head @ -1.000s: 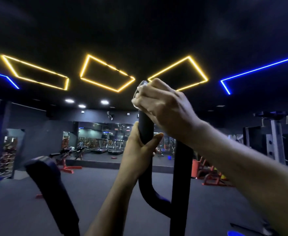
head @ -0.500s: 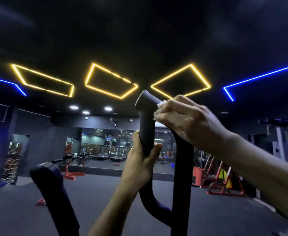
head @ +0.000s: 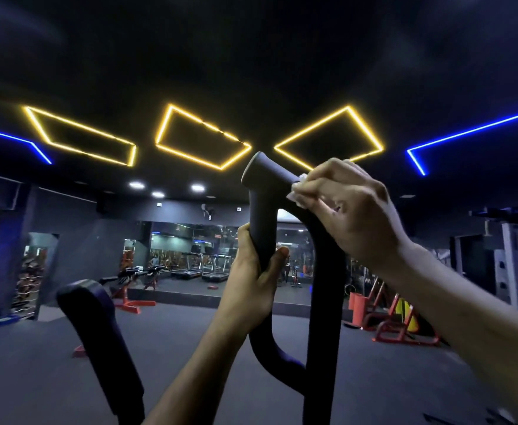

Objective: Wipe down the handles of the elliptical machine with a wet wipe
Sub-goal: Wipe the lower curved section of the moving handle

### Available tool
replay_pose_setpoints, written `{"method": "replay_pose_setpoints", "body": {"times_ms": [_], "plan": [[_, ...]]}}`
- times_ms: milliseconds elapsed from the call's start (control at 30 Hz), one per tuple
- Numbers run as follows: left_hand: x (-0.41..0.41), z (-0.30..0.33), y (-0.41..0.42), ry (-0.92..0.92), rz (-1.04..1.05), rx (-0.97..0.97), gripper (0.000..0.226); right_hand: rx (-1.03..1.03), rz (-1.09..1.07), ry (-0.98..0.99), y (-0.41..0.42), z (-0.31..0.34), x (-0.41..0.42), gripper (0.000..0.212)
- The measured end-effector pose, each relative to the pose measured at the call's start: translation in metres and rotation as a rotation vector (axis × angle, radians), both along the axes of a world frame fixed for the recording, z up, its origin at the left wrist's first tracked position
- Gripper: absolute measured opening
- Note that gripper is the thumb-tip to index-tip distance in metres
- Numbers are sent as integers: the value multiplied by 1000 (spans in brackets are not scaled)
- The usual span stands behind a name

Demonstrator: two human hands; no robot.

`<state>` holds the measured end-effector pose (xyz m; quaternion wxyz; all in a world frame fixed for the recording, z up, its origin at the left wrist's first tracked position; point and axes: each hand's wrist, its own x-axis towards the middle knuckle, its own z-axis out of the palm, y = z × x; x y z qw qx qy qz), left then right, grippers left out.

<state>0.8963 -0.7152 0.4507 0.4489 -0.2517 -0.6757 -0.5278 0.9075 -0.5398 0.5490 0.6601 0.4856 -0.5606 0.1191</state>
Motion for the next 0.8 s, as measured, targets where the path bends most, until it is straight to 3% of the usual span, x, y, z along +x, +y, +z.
{"method": "replay_pose_setpoints", "body": {"times_ms": [67, 200, 400, 567, 700, 800], "plan": [[-1, 0, 0, 5, 29, 5, 30, 6, -28, 34, -16, -2, 1, 12], [0, 1, 0, -20, 39, -20, 34, 236, -190, 162, -6, -20, -6, 18], [2, 1, 2, -3, 50, -5, 31, -49, -85, 67, -3, -19, -3, 15], [3, 0, 2, -25, 57, -28, 32, 60, -176, 119, 6, -32, -7, 14], [-1, -1, 2, -4, 96, -19, 32, -150, 23, -28, 16, -31, -9, 11], [-3, -1, 2, -9, 84, -13, 33, -167, 39, 19, -1, -36, -11, 9]]}}
